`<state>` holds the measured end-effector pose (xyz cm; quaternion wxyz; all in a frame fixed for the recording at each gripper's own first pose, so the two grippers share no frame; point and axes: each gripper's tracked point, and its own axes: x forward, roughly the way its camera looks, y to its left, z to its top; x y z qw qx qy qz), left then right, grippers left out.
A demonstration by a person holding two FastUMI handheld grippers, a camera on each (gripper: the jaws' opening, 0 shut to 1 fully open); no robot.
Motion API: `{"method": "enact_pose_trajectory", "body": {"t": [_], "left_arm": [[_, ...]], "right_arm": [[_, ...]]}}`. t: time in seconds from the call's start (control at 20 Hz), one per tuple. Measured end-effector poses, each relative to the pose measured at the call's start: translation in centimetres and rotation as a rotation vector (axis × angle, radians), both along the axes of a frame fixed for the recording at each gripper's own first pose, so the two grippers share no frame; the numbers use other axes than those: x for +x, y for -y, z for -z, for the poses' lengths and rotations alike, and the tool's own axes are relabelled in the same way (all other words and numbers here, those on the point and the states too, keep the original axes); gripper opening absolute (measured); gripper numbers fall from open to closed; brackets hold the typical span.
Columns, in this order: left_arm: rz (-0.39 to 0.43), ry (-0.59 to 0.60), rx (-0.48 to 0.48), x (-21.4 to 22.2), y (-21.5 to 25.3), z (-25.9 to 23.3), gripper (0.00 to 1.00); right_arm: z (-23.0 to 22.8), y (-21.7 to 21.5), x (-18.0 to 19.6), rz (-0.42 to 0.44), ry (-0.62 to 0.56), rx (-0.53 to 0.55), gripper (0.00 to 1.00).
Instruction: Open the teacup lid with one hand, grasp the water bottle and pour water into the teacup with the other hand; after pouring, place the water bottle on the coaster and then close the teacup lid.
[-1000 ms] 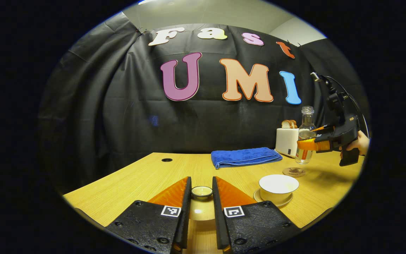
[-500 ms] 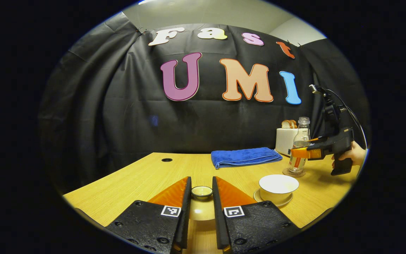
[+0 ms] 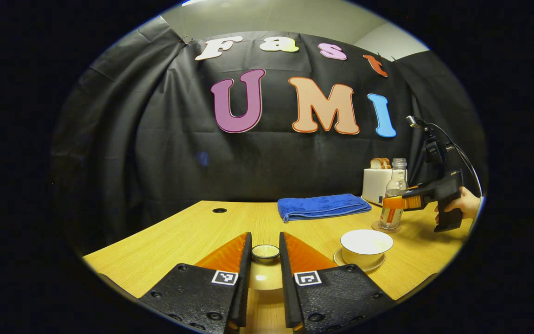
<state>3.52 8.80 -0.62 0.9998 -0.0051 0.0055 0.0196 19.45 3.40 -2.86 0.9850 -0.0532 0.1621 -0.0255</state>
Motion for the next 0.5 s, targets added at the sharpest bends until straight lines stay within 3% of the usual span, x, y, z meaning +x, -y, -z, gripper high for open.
{"method": "enact_pose_trajectory", "body": {"t": [0.15,0.3,0.45,0.5], "left_arm": [[0.0,0.0,0.0,0.01,0.01,0.02,0.3],[0.0,0.0,0.0,0.01,0.01,-0.01,0.3],[0.0,0.0,0.0,0.01,0.04,0.07,0.3],[0.0,0.0,0.0,0.08,0.03,0.06,0.29]], "right_arm": [[0.21,0.24,0.06,0.004,-0.007,0.043,0.83],[0.18,0.06,-0.17,-0.015,-0.007,0.014,0.82],[-0.05,-0.1,-0.19,-0.016,0.003,-0.007,0.96],[-0.2,-0.14,-0.23,-0.017,0.008,-0.006,0.94]]}}
